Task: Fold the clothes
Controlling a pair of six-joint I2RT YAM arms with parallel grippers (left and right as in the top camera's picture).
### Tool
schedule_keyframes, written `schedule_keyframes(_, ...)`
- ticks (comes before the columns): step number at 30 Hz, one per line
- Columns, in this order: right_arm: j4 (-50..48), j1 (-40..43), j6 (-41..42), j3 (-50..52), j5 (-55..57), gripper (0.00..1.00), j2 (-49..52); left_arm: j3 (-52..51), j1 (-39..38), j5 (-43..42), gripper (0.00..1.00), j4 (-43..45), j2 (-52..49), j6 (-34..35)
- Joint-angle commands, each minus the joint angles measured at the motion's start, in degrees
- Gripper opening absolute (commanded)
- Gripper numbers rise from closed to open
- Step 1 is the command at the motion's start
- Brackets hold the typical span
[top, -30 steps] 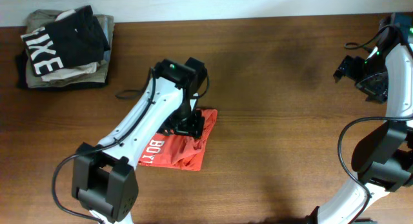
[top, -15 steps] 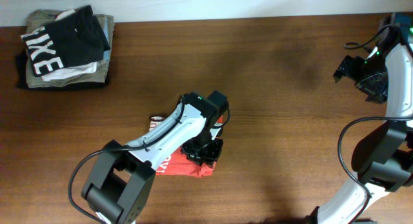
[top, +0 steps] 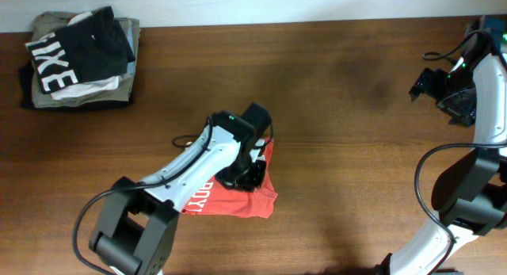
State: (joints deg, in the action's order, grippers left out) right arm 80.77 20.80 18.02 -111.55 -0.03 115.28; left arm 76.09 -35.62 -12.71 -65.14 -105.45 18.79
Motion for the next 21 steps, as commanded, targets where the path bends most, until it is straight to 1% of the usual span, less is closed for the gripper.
schedule_keyframes(1,0.0,-0.13,0.26,-0.74,0.31,0.99,-0.37,-6.62,-0.98,-12.48,0.2,5.73,0.2,-5.66)
schedule_keyframes(4,0.0,-0.13,0.26,-0.74,0.31,0.99,-0.37,-8.79,-5.9,-12.96,0.21,9.22,-0.09,-4.94)
schedule_keyframes(5,0.0,-0.13,0.26,-0.74,0.31,0.99,-0.37,-8.76,-6.25,-12.81,0.19,9.18,-0.07,-4.94)
schedule_keyframes(6,0.0,-0.13,0.26,-0.74,0.31,0.99,-0.37,-8.72,-6.23,-12.81,0.12,9.14,-0.04,-4.96)
schedule_keyframes(7,0.0,-0.13,0.26,-0.74,0.31,0.99,-0.37,-7.54,-5.64,-12.81,0.01,7.85,0.09,-4.96)
schedule_keyframes(8,0.0,-0.13,0.26,-0.74,0.31,0.99,-0.37,-4.31,-4.39,-11.02,0.0,4.2,0.61,-5.25)
schedule_keyframes(9,0.0,-0.13,0.26,-0.74,0.31,0.99,-0.37,-0.63,-3.28,-6.43,0.0,0.22,1.18,-5.22)
schedule_keyframes(10,0.0,-0.13,0.26,-0.74,0.31,0.99,-0.37,5.88,-1.31,3.04,0.07,-5.44,2.43,-5.16)
schedule_keyframes(11,0.0,-0.13,0.26,-0.74,0.31,0.99,-0.37,10.78,1.03,8.44,0.41,-8.39,3.3,-5.16)
schedule_keyframes(12,0.0,-0.13,0.26,-0.74,0.31,0.99,-0.37,13.79,3.23,11.39,0.75,-9.38,3.58,-5.16)
schedule_keyframes(13,0.0,-0.13,0.26,-0.74,0.31,0.99,-0.37,16.59,6.6,16.7,0.99,-9.51,3.58,-5.18)
schedule_keyframes(14,0.0,-0.13,0.26,-0.74,0.31,0.99,-0.37,17.27,9.09,19.65,0.99,-9.49,3.58,-5.18)
schedule_keyframes(15,0.0,-0.13,0.26,-0.74,0.31,0.99,-0.37,17.18,13.25,21.75,0.99,-9.05,3.56,-5.18)
schedule_keyframes(18,0.0,-0.13,0.26,-0.74,0.31,0.99,-0.37,15.21,20.39,20.68,0.99,-9.05,3.52,-6.99)
schedule_keyframes(20,0.0,-0.13,0.26,-0.74,0.31,0.99,-0.37,13.03,25.68,11.76,0.99,-7.96,3.52,-12.2)
schedule_keyframes(21,0.0,-0.13,0.26,-0.74,0.31,0.98,-0.37,10.47,29.9,2.69,0.99,-6.38,3.52,-16.85)
